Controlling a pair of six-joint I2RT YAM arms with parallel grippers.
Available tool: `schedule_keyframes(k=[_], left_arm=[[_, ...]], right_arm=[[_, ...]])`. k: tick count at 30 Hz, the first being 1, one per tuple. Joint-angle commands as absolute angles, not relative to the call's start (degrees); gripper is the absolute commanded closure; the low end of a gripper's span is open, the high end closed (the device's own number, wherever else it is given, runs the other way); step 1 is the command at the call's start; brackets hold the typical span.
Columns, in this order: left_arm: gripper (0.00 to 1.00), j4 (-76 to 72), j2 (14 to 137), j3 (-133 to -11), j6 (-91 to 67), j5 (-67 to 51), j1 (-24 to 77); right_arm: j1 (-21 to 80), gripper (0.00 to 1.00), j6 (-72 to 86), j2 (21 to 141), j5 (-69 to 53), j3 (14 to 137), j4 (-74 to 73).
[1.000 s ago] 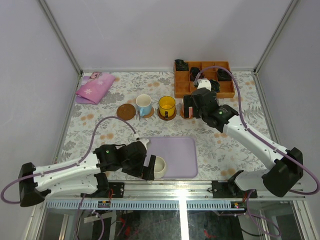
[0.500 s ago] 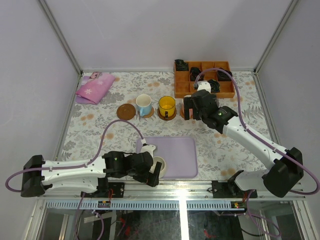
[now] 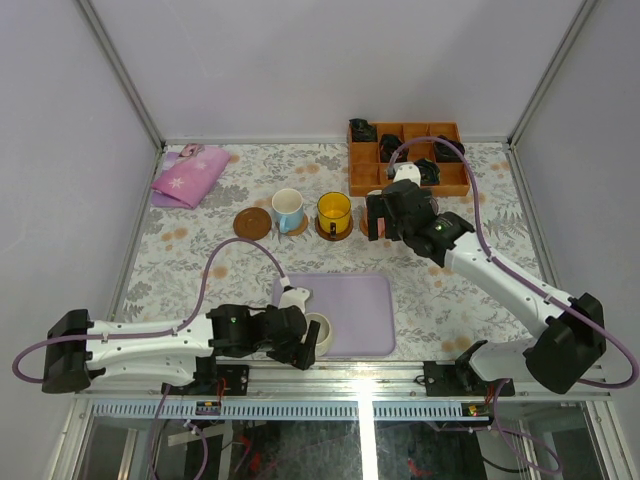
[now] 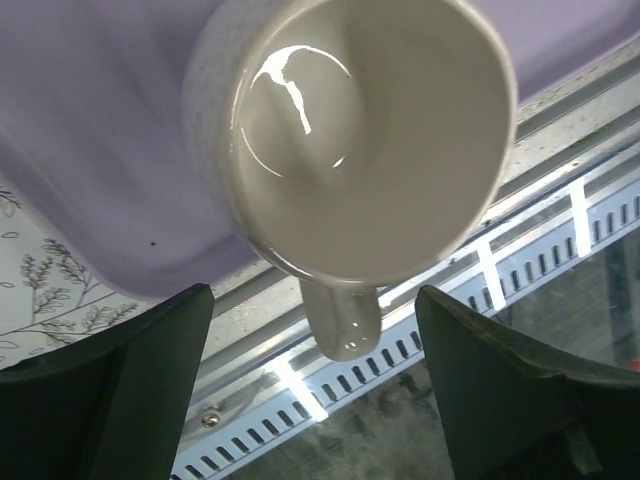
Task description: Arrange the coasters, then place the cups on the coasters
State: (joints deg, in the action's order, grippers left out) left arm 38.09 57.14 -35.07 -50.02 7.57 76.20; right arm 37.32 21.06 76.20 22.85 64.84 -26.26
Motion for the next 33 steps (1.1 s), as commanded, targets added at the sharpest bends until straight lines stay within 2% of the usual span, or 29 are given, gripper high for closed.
schedule_keyframes(k=[1,11,23,25,26,27,28,30,33], left_arm=[[0.23,36.02,57.25,-33.49,-48.84,11.60,76.88],[0.40,33.73,58.70,-32.27,-46.73,13.56,76.95],[0.49,32.70,59.85,-32.04,-46.05,13.71,77.14],[0.57,32.54,59.93,-31.99,-45.96,13.55,77.19],[0.66,32.45,59.91,-31.92,-45.95,13.50,77.29],[0.86,32.48,59.97,-31.86,-46.16,13.71,77.45],[0.94,32.47,59.99,-31.82,-46.43,13.85,77.53],[1.00,32.41,60.04,-31.77,-46.45,13.82,77.75],[1.00,32.51,59.83,-32.06,-45.99,14.20,78.11]], right_arm=[[36.83,0.01,21.01,76.76,22.31,65.11,-24.54],[36.83,0.01,21.64,77.56,21.31,65.24,-24.74],[36.83,0.01,21.88,77.59,20.93,65.10,-24.79],[36.78,0.01,21.79,77.65,20.92,65.00,-24.79],[36.82,0.01,21.91,77.68,20.93,64.98,-24.79],[36.83,0.01,21.90,77.69,20.85,64.90,-24.79],[36.83,0.01,21.90,77.59,20.88,64.92,-24.79],[36.83,0.01,21.93,77.59,20.74,64.82,-24.79],[36.83,0.01,21.85,77.52,20.66,64.72,-24.81]])
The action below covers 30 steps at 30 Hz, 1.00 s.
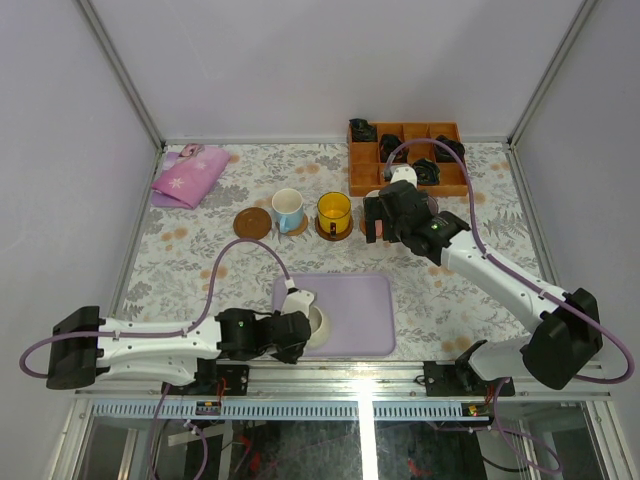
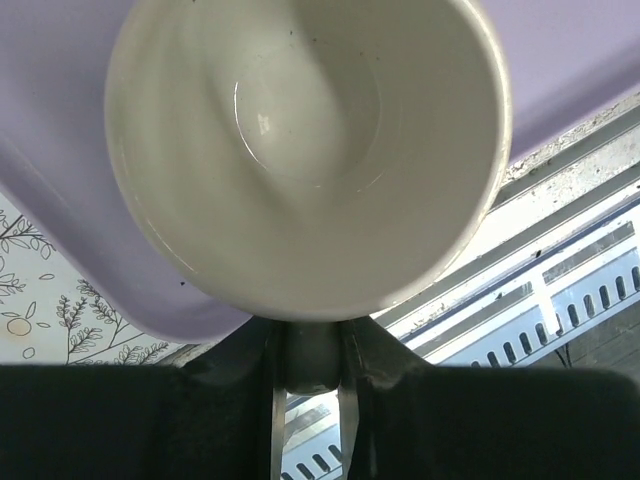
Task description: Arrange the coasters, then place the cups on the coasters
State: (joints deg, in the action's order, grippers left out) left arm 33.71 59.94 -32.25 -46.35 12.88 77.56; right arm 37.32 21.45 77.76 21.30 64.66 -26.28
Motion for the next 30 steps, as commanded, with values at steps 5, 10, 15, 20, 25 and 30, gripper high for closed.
schedule_keyframes(k=[5,10,15,20,25,30], left_arm=[[1.00,32.85,58.12,-32.97,-46.26,17.19,78.64],[1.00,35.30,55.26,-35.03,-47.05,21.95,78.60],[1.00,40.49,54.21,-38.77,-48.12,28.68,78.61],[1.00,46.47,54.82,-44.28,-49.42,36.71,78.59],[1.00,52.60,54.18,-49.59,-51.67,45.62,78.62],[1.00,54.51,53.73,-55.23,-50.60,54.99,78.15]], right_arm=[[36.83,0.01,21.72,77.72,20.65,64.86,-24.87],[36.83,0.01,21.30,77.36,21.41,64.47,-24.38],[36.83,0.01,20.71,77.08,22.14,64.16,-23.50],[36.83,0.01,19.91,77.43,22.49,64.50,-22.54],[36.83,0.01,18.97,77.80,22.82,64.73,-21.87],[36.83,0.01,18.08,78.21,23.20,64.76,-20.74]])
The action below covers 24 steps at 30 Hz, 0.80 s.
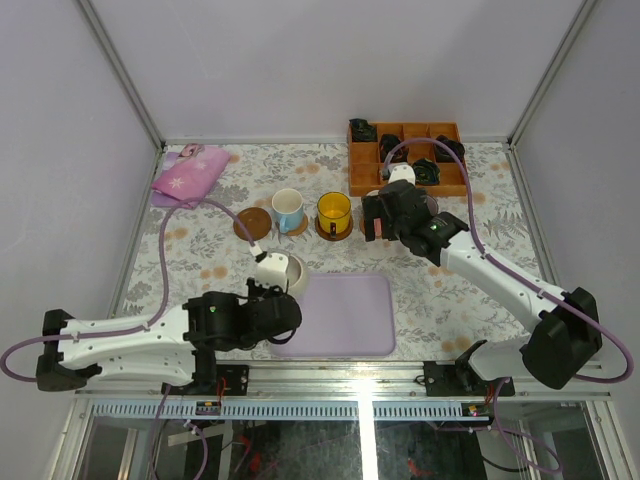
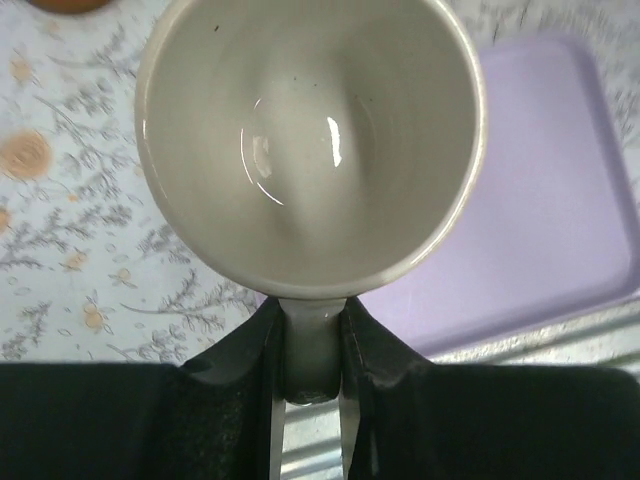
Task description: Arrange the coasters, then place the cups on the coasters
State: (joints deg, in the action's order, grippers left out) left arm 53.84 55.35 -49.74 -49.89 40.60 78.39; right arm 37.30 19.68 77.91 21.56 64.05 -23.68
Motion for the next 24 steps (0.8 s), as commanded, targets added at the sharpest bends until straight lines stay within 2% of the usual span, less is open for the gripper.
schedule_keyframes(k=[1,6,12,17,24], left_arm=[[1.00,54.06,53.85,-55.85,-49.35,56.48,77.46],[1.00,45.06,52.77,-55.71,-38.79,55.97,68.08],[1.00,26.90,50.10,-51.40,-23.40,36.66,44.20],[1.00,19.34,59.01,-53.81,-17.16,25.25,29.61],[1.00,12.04,72.42,-55.95,-15.59,13.43,17.55]], right_arm=[[36.83,0.01,17.98,78.34,23.36,64.77,-20.36],[36.66,0.01,17.53,79.71,23.63,66.59,-18.98],[35.34,0.01,16.82,80.20,24.62,69.24,-16.93],[33.17,0.01,16.08,78.94,25.72,70.24,-16.33],[28.93,0.01,16.16,75.93,26.97,70.26,-17.66]])
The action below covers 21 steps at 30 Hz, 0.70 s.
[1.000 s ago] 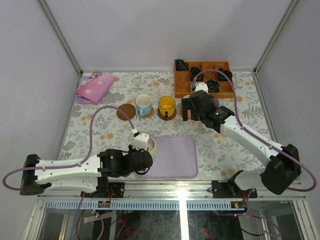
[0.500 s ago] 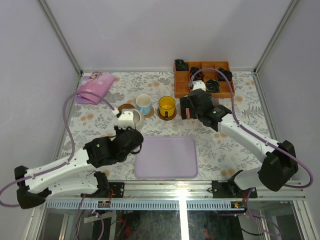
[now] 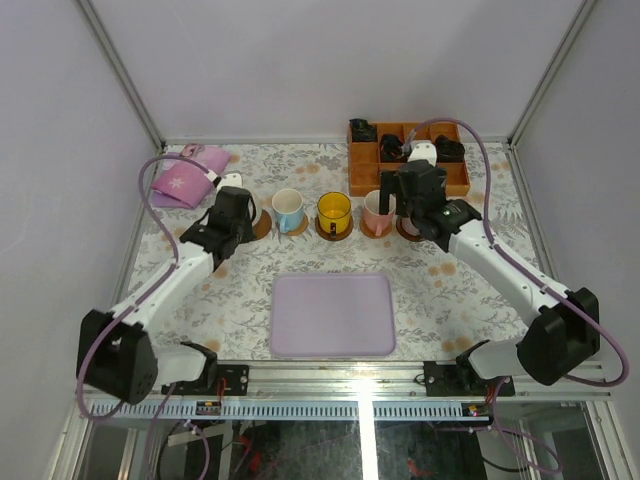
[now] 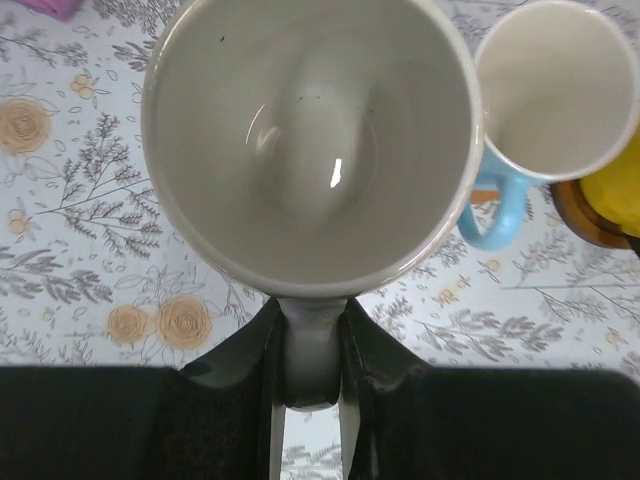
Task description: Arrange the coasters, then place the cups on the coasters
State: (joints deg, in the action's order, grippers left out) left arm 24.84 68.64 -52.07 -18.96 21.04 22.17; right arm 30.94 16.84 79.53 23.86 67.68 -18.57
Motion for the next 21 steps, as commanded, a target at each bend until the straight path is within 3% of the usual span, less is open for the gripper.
schedule_keyframes(k=[1,13,21], left_arm=[[1.00,11.51,73.56,-56.06,-15.45,12.62,16.68],[1.00,4.88,79.84,-54.52,-12.69,4.87,9.97],[1.00,2.37,83.62,-54.26,-12.21,1.63,8.58]], right_arm=[[28.31,0.01,16.04,75.33,26.98,70.12,-17.81],[20.42,0.01,15.26,72.76,28.44,67.90,-17.85],[13.42,0.01,16.86,72.57,22.00,66.27,-16.00]])
